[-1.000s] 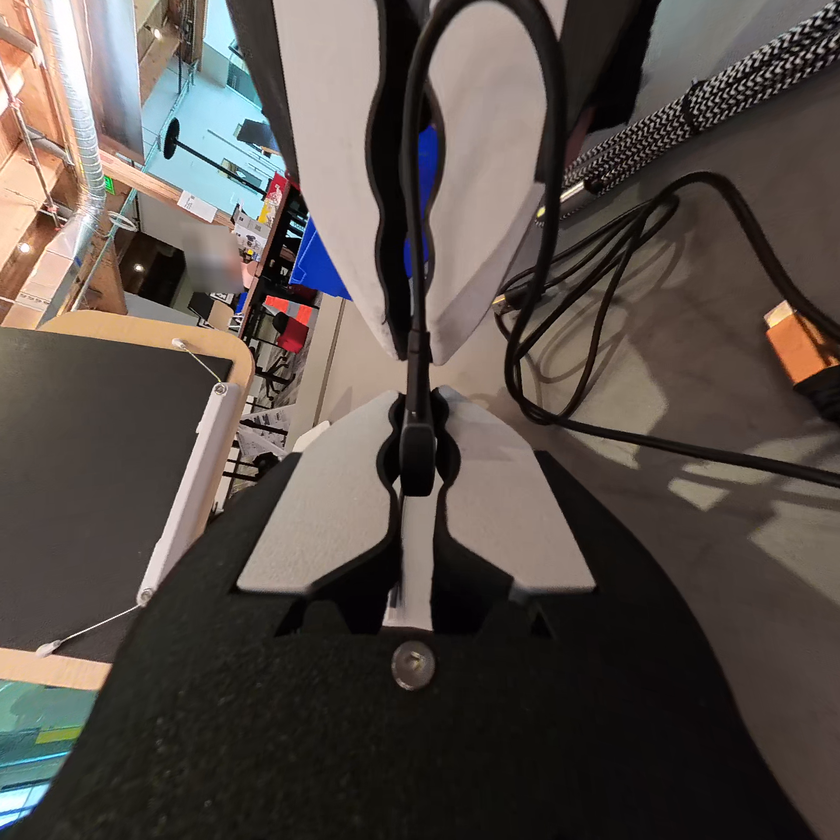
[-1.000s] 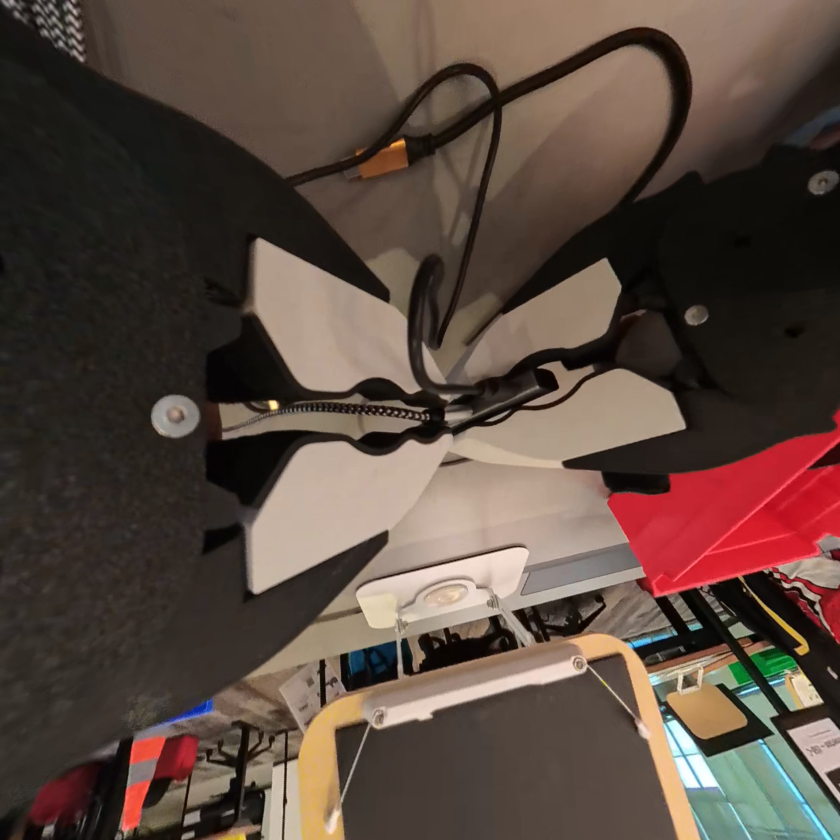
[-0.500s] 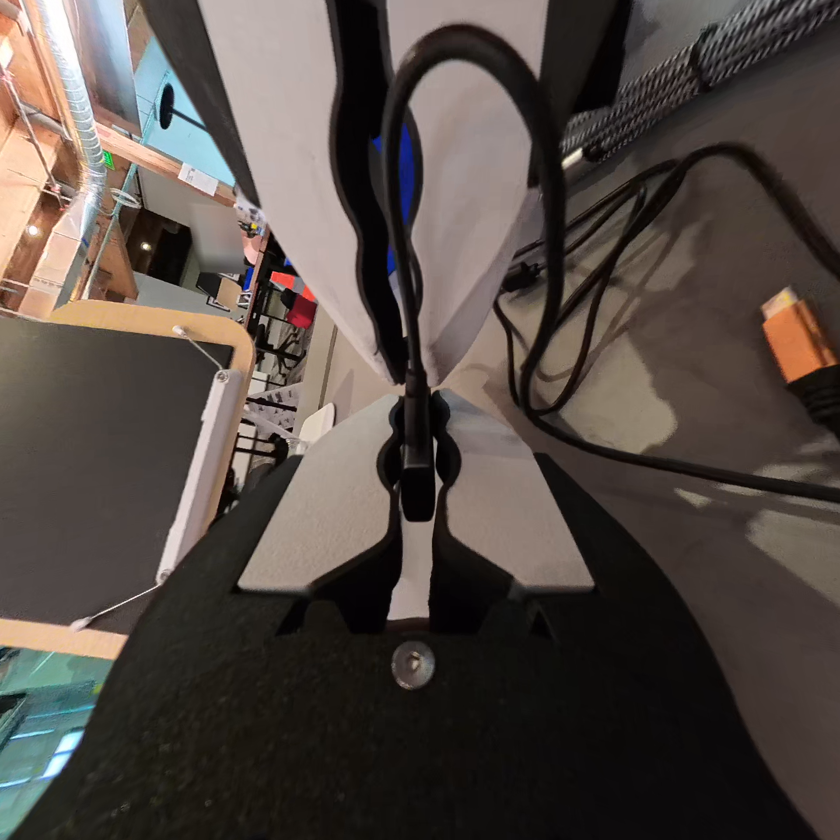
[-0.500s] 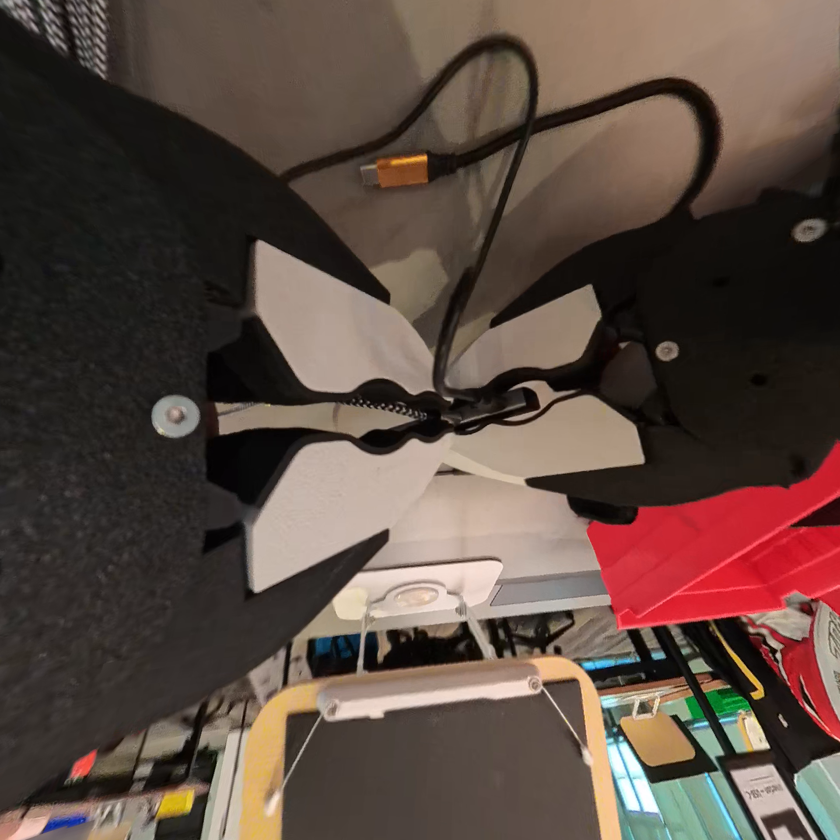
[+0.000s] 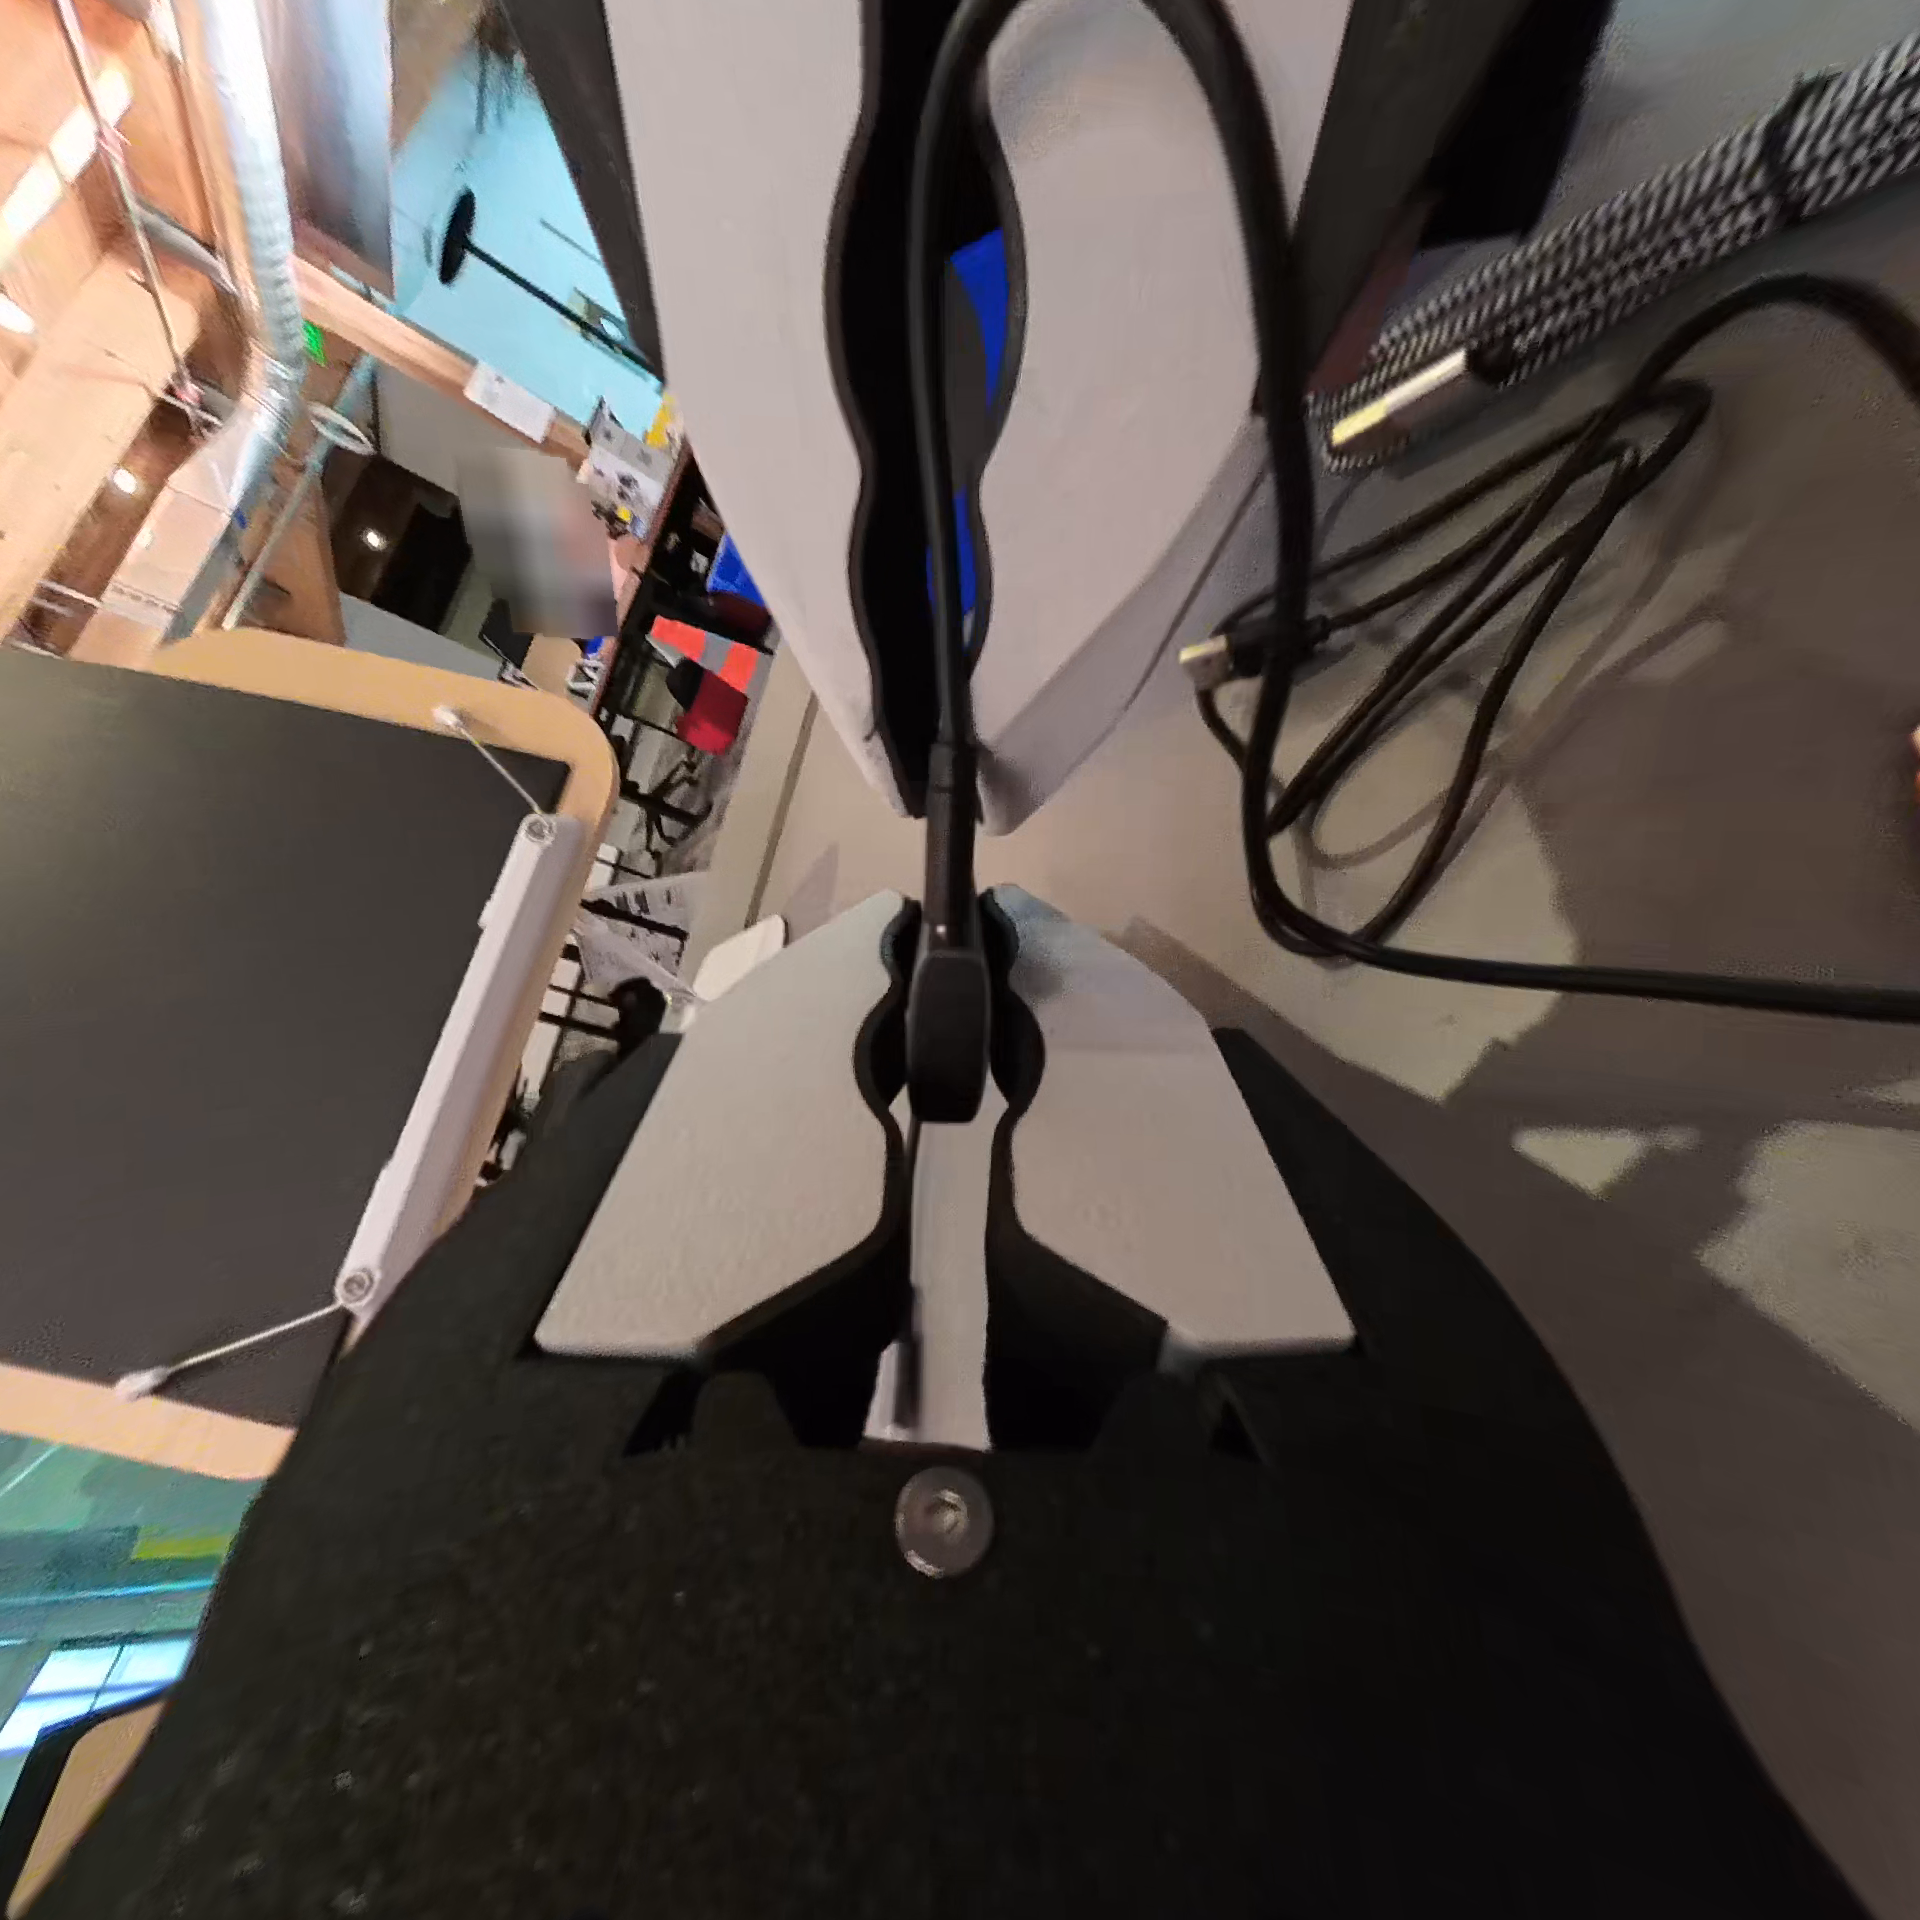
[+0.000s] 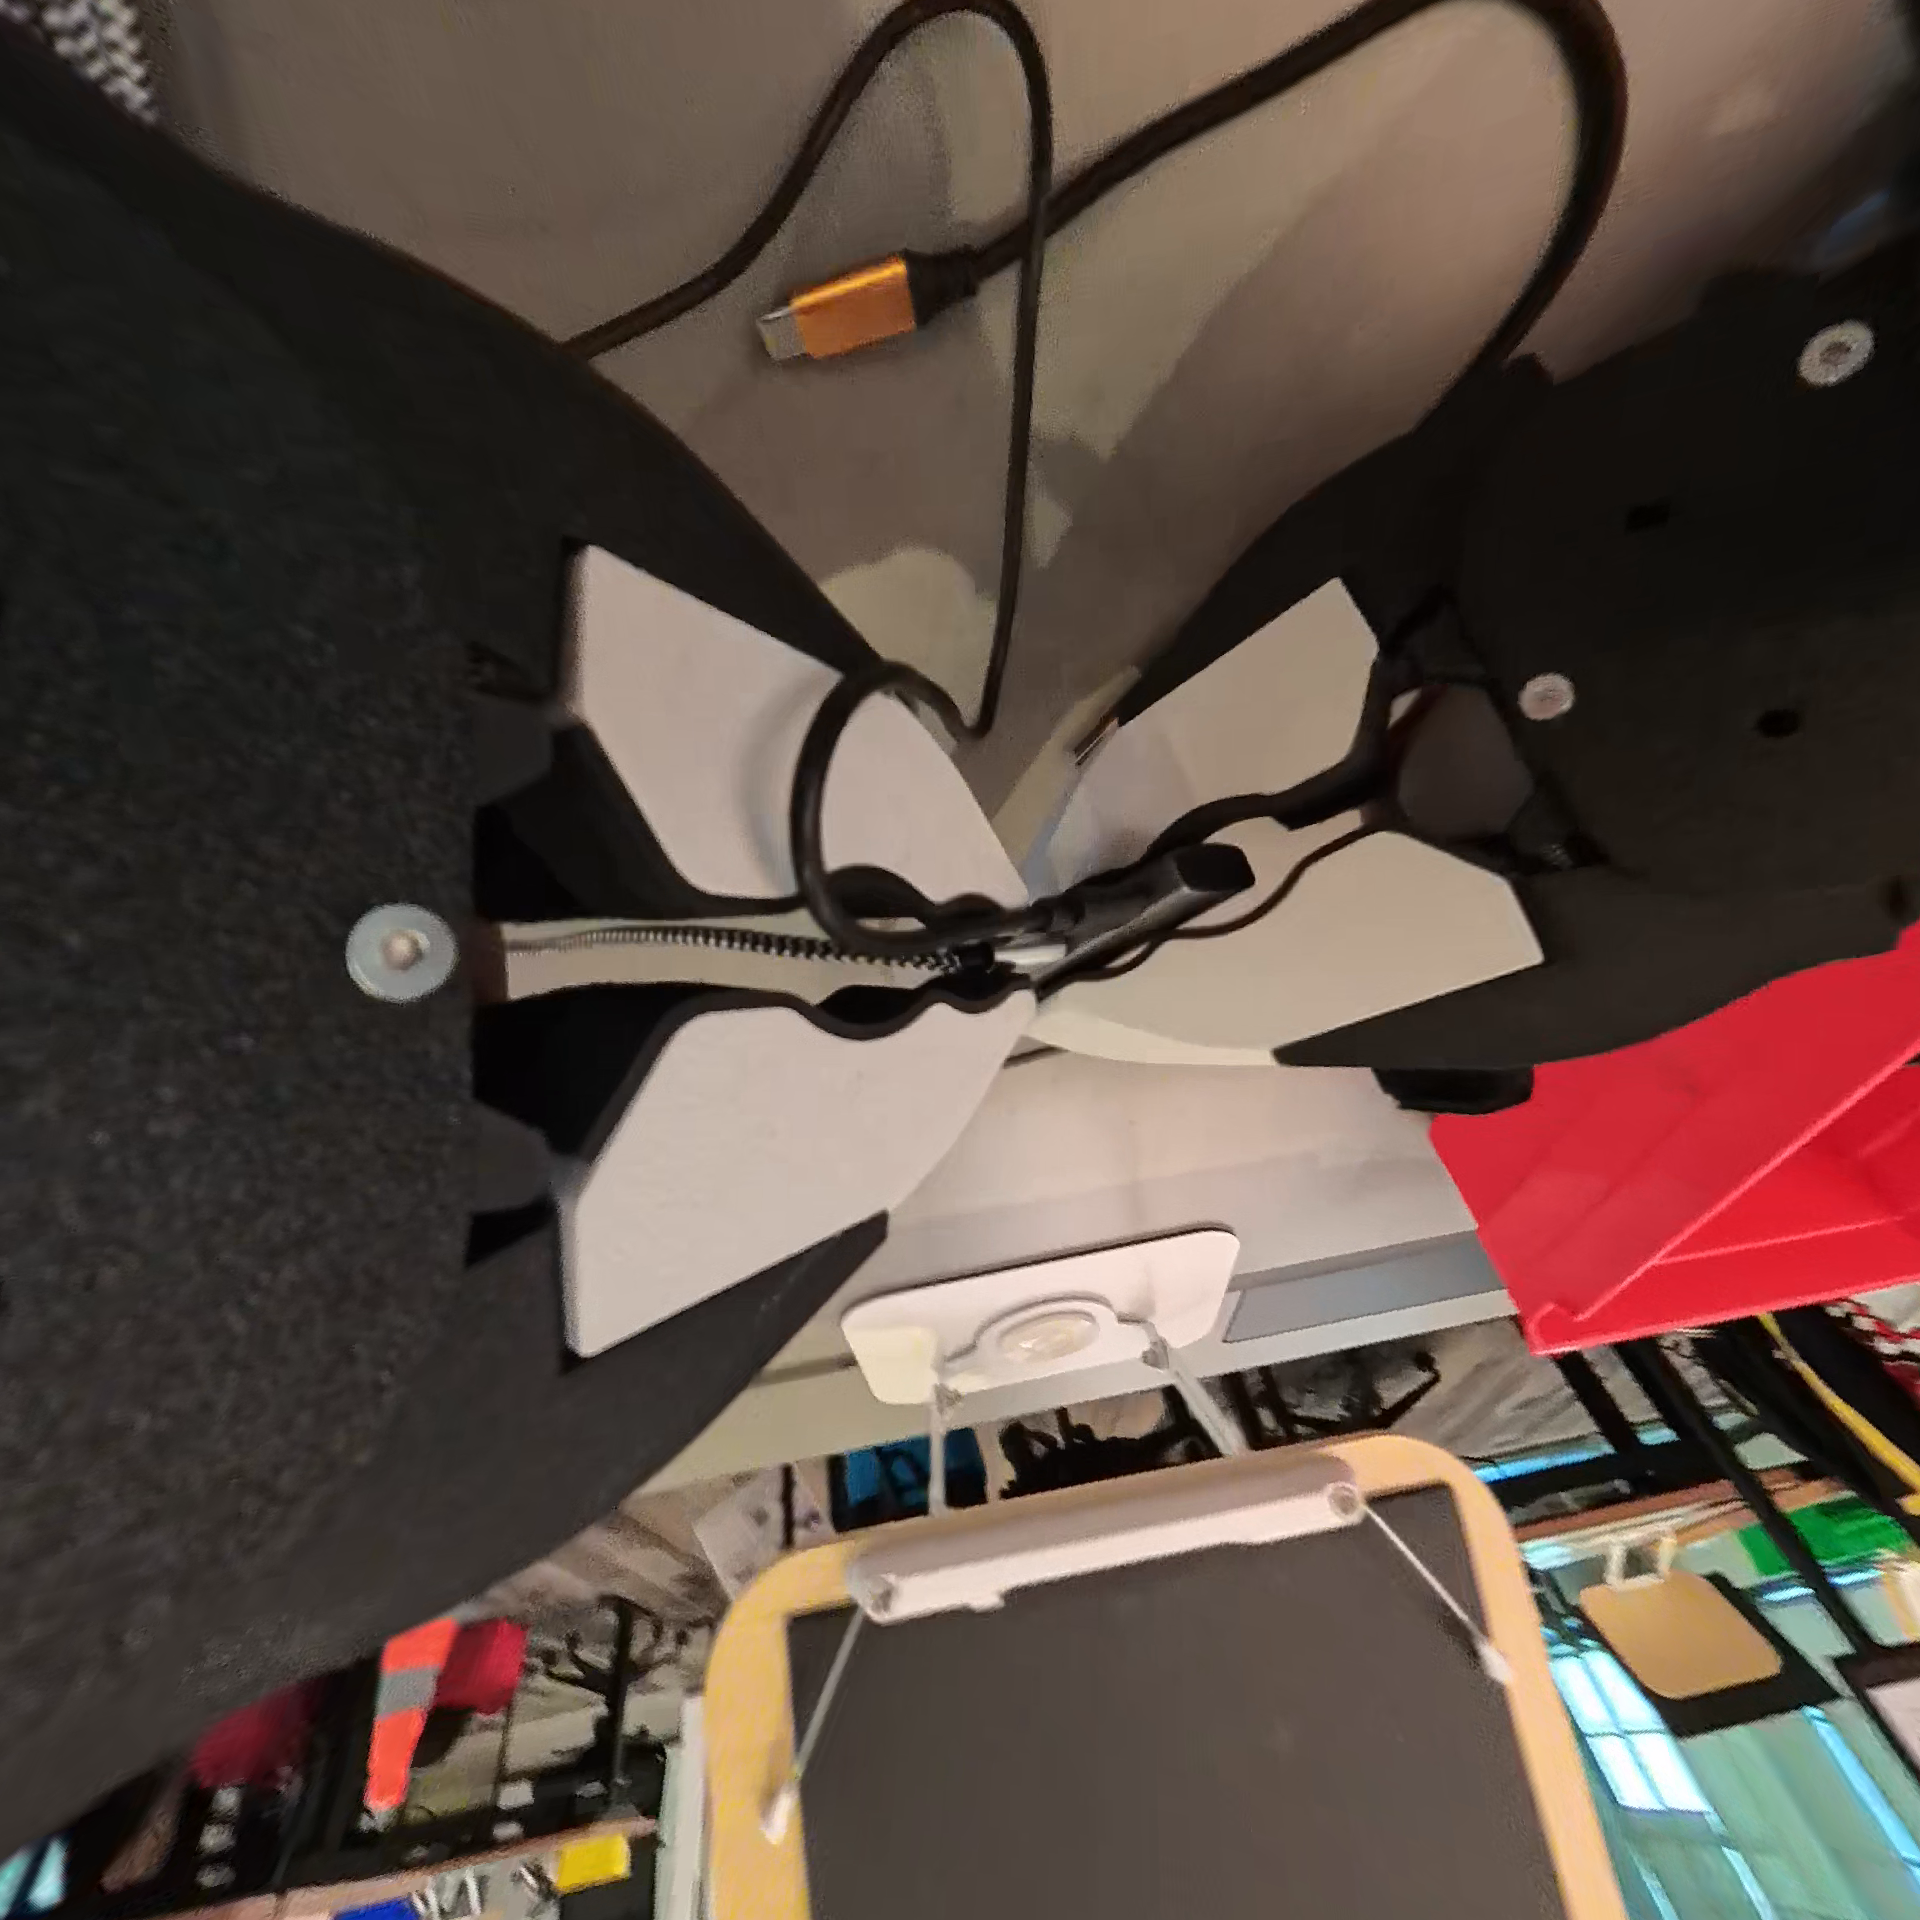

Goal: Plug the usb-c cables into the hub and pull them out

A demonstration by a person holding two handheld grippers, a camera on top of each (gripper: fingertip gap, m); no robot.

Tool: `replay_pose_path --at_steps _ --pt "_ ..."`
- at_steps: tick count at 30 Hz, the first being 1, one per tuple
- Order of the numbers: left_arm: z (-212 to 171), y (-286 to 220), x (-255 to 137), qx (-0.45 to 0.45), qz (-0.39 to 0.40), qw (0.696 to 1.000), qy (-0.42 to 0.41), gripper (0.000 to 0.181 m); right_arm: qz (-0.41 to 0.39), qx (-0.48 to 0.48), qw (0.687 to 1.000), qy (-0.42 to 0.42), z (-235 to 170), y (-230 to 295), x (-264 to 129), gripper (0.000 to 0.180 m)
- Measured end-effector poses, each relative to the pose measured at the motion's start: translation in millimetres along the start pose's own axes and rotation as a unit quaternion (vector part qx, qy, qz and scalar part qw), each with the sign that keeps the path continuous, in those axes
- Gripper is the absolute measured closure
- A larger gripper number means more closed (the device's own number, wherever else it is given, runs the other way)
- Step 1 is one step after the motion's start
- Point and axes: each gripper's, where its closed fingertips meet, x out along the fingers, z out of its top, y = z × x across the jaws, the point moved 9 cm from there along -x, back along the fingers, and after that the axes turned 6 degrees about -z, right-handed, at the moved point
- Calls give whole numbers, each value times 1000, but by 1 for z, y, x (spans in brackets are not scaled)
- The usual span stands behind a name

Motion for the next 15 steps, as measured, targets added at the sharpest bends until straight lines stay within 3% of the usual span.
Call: replay_pose_path --at_steps 5,10,13,15 --pt "-27 22 1 -46 59 995 62 171 -4 165 986 17 -8 -13 -10 166" --pt "-45 47 -3 -153 129 976 87 171 97 379 920 38 -22 10 -35 155" --pt "-52 49 1 -179 133 970 93 171 136 451 881 56 -19 48 -43 149" --pt "-54 52 2 -206 127 966 87 171 132 461 876 48 -9 71 -42 149"
